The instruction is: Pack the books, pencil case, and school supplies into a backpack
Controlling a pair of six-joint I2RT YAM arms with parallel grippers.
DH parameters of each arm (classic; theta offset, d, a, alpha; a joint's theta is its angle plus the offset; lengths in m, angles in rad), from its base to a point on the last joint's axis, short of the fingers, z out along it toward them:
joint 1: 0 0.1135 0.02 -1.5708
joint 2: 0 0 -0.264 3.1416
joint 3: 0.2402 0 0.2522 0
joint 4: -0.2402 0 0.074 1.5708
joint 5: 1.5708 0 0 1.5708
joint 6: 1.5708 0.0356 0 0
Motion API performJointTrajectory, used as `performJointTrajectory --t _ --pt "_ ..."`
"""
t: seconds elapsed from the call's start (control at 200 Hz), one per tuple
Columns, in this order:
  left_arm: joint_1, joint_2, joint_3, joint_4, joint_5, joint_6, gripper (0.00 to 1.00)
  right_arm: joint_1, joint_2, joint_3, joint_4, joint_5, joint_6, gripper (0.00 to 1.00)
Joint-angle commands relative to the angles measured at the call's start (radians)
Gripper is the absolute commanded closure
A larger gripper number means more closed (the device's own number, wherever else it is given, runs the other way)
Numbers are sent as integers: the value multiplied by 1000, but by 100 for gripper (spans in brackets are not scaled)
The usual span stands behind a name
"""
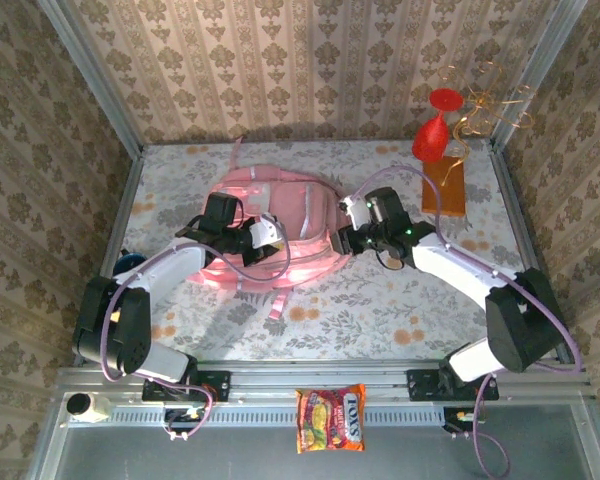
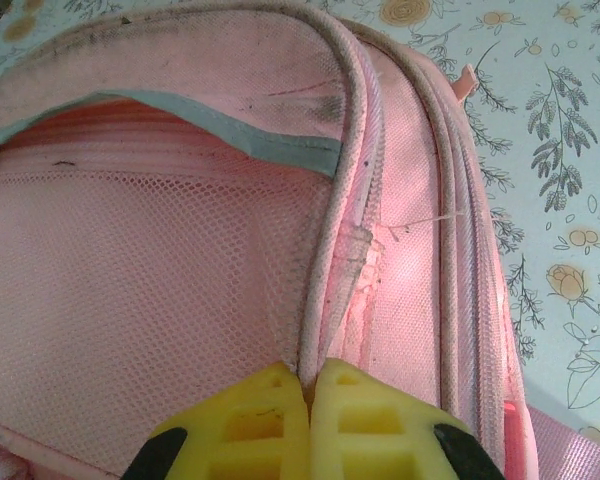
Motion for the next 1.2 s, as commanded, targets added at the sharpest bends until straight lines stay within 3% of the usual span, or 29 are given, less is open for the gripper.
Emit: performJointTrajectory --t 0.0,0.435,0.535,0.745,0.965,1.125,1.195 --pt "11 -31 4 -8 19 -5 100 -9 50 41 20 -82 -55 66" --pt "13 -29 4 -8 19 0 100 -42 174 78 65 -193 -108 60" --pt "18 -28 3 -5 17 -1 100 -45 185 61 86 -234 -109 68" --pt "28 -22 4 -2 7 -7 100 -50 133 -25 201 -229 -64 95" --pt "39 -28 6 -3 -8 -9 100 -45 67 -82 260 -182 -1 100" --pt "-15 -107 -17 49 -3 -48 45 -3 4 -110 256 -134 30 100" --pt "-80 -148 -36 105 -9 -84 31 15 -12 -111 254 -123 42 100"
